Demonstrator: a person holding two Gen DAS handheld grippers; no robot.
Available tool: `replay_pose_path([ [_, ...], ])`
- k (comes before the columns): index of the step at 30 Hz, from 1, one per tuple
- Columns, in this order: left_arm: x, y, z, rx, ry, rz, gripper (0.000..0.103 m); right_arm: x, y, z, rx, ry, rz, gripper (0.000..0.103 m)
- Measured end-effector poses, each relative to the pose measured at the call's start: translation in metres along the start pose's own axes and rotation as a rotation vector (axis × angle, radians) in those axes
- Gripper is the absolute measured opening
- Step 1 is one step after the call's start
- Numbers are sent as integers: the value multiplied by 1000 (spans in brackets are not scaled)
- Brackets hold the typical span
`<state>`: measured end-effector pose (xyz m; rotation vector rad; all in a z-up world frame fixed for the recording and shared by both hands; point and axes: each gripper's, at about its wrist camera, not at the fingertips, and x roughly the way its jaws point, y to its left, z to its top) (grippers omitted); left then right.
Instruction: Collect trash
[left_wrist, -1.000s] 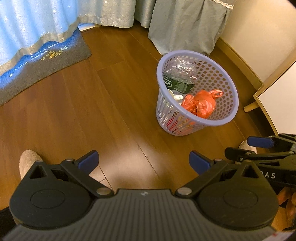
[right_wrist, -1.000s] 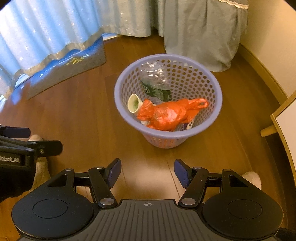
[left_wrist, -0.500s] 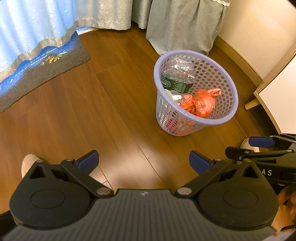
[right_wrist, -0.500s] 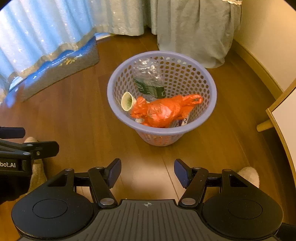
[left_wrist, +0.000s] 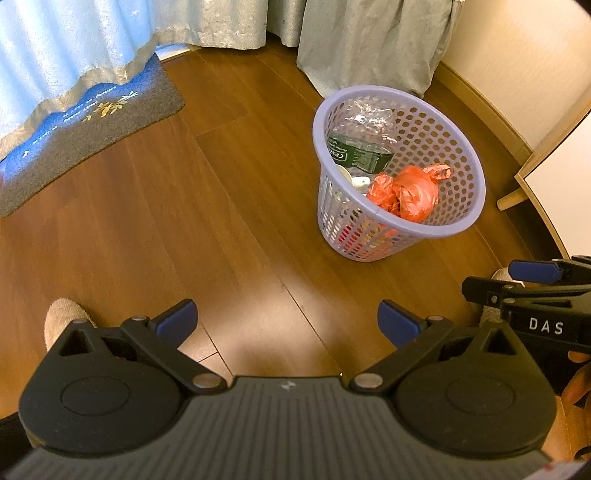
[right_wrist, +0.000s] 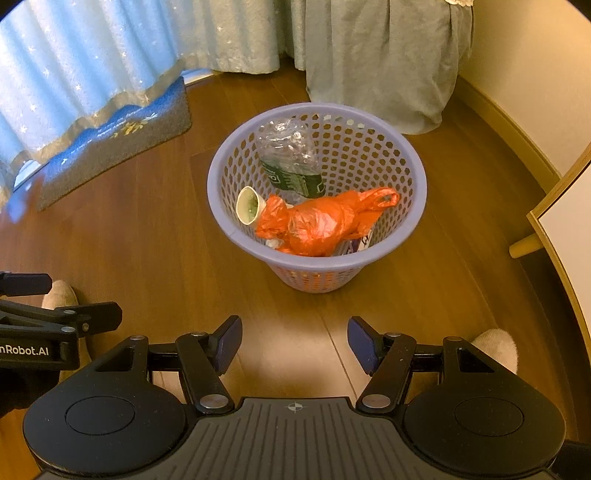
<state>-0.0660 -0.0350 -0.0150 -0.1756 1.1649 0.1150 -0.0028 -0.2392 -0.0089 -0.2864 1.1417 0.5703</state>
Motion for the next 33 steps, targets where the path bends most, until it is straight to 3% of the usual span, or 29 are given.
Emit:
replay_pose_path([
  [33, 5, -1, -2, -12, 2, 25, 102, -2, 4, 1, -1, -1, 8, 61],
])
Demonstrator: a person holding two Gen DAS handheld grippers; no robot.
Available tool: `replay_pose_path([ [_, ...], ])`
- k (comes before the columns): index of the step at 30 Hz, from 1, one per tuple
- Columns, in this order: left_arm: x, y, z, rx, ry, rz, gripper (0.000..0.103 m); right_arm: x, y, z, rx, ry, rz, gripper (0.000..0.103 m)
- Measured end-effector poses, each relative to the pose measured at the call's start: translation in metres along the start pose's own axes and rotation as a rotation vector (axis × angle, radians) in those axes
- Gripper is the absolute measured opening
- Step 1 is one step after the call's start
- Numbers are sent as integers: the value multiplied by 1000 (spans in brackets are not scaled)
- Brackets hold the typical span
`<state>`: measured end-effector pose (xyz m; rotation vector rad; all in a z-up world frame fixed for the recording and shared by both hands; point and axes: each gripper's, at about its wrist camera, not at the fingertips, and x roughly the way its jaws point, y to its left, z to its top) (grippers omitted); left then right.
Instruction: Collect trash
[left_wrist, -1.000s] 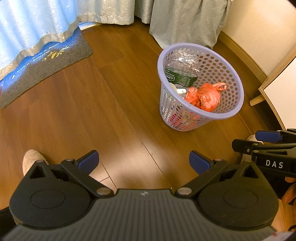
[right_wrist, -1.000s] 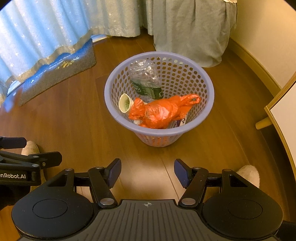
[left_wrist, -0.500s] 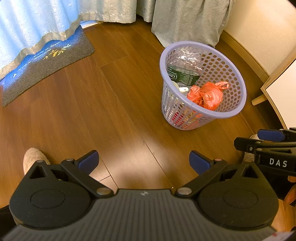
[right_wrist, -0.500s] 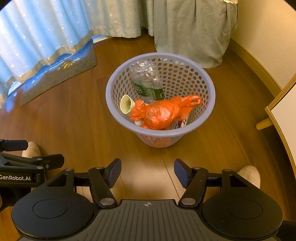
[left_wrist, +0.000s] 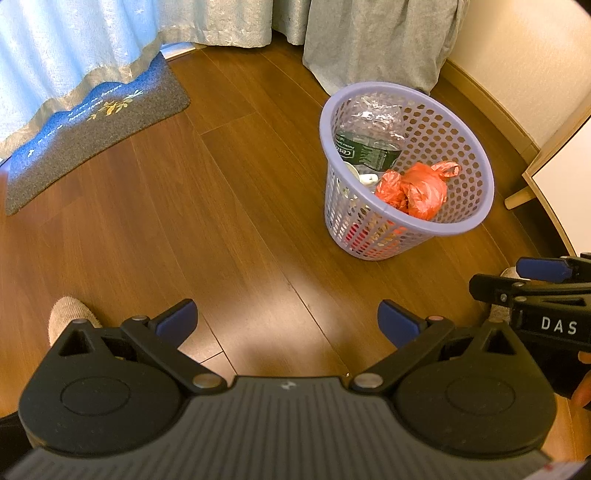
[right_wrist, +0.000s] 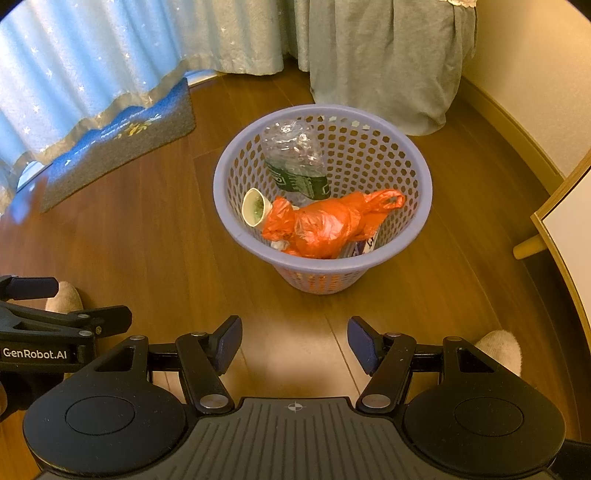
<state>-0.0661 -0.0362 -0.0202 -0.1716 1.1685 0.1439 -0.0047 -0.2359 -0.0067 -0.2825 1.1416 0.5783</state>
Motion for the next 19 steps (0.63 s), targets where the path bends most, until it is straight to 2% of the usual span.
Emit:
replay_pose_path([
  [19, -2, 4, 0, -24, -14, -12, 102, 0, 0, 0, 1, -1, 2, 61],
])
